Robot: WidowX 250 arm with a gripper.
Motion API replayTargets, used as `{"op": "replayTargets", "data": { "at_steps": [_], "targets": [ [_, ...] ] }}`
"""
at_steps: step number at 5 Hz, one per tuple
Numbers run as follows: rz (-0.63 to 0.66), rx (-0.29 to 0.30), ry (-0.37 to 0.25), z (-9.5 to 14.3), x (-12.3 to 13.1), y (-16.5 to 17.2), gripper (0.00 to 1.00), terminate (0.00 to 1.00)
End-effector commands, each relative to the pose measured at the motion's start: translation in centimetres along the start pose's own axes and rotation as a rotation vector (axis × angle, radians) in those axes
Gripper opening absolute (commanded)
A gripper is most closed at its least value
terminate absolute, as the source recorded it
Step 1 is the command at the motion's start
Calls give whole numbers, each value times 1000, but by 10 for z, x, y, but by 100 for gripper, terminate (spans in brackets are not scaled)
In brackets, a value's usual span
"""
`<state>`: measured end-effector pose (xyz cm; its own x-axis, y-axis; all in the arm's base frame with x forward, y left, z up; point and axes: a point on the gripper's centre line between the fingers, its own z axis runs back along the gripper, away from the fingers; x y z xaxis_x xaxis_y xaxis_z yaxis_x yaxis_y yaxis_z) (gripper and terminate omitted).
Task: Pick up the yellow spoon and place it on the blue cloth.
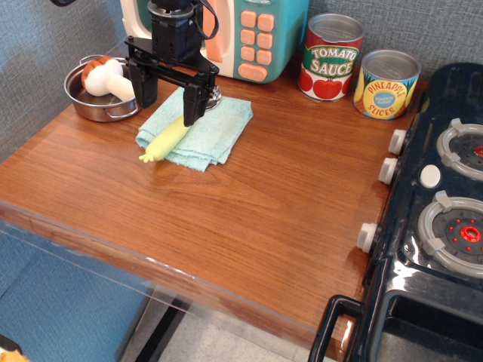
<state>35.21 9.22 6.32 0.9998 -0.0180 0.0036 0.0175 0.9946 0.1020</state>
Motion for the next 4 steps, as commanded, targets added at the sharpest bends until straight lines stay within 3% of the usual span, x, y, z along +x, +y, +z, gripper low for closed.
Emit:
{"op": "replayTargets", "data": {
  "at_steps": [1,3,4],
  "targets": [
    [16,19,-78,28,-3,8,100,0],
    [16,19,-78,28,-3,8,100,0],
    [16,19,-78,28,-3,8,100,100]
  ]
}}
